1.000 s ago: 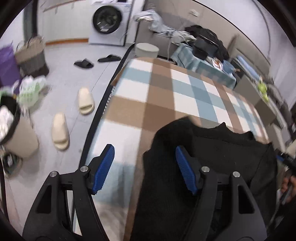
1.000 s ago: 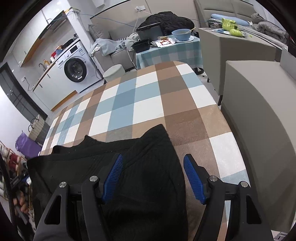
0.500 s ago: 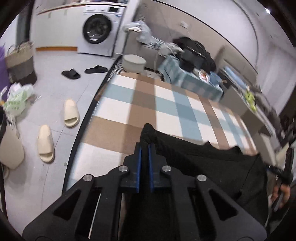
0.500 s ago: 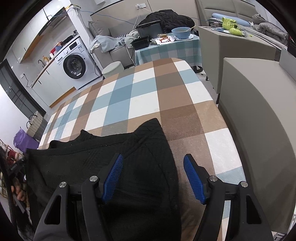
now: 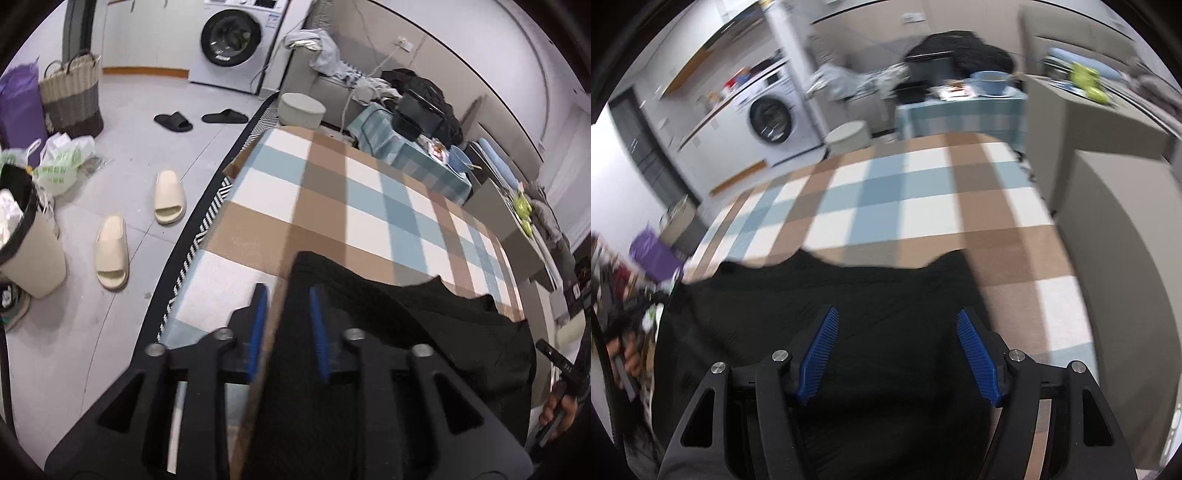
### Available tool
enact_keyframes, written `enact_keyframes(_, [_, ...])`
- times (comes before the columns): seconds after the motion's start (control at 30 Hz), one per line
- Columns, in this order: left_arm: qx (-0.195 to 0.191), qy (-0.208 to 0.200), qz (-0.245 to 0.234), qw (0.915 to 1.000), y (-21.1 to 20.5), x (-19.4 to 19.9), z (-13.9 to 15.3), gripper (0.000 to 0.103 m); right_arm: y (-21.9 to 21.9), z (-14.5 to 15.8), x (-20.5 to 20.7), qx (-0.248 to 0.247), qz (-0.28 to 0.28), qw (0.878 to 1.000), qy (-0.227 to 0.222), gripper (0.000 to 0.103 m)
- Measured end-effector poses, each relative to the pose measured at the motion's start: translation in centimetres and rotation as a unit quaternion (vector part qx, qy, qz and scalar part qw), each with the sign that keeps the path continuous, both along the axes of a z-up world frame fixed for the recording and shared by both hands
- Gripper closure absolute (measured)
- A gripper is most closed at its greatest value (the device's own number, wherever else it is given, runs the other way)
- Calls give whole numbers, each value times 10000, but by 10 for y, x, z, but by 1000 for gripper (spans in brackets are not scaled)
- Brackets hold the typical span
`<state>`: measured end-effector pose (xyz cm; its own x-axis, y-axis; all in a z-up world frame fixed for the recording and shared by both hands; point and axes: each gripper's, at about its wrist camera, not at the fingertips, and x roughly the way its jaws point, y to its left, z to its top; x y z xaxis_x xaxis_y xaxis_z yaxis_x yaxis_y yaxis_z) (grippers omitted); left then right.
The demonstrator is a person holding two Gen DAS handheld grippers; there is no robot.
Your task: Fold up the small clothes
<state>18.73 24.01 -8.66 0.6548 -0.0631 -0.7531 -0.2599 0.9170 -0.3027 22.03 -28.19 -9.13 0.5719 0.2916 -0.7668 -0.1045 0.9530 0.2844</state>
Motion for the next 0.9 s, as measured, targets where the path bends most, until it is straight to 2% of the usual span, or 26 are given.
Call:
enact_keyframes(0.07, [136,-80,-81,9998,-13,-5,6,60,14,-4,3,-84,153,9998,78,34])
enact_keyframes(0.13, [246,-164,-225,9993,-24,-7,9,56,23,-12,9,-177,125,9995,210,34])
enact_keyframes(0.27, [375,-90,-390,9985,-37,-8,6,55,42,-31,20,-727,279,9959,462,34])
enact_keyframes(0.33, [376,-33,-450,9983,-41,-8,2,55,51,-41,22,-1046,413,9922,538,39])
enact_keyframes(0.4, [363,-8,-495,9981,-43,-7,-3,55,56,-44,20,-1239,478,9905,369,52])
enact_keyframes(0.43, [356,28,-503,9981,-43,-7,-6,55,56,-43,19,-1170,515,9913,328,59])
enact_keyframes(0.47, [343,39,-499,9982,-44,-7,-7,55,56,-42,19,-1129,557,9916,310,83])
enact_keyframes(0.5, [326,42,-493,9982,-43,-7,-9,55,55,-41,18,-1128,551,9916,300,96])
enact_keyframes(0.57, [305,66,-489,9983,-42,-7,-13,55,52,-39,17,-1049,563,9926,247,99])
enact_keyframes(0.63, [312,79,-491,9983,-41,-8,-15,55,49,-30,10,-846,594,9946,-13,99])
enact_keyframes(0.73, [354,60,-485,9982,-40,-7,-15,55,25,6,-6,-143,394,9946,-949,99])
enact_keyframes(0.77, [381,55,-471,9981,-39,-7,-15,55,19,13,-7,-77,195,9937,-1097,99])
enact_keyframes(0.83, [430,75,-422,9982,-38,-4,-16,55,3,20,-4,-37,-289,9926,-1176,99])
enact_keyframes(0.9, [455,106,-354,9983,-35,-1,-16,55,-4,12,6,-73,-544,9942,-926,99])
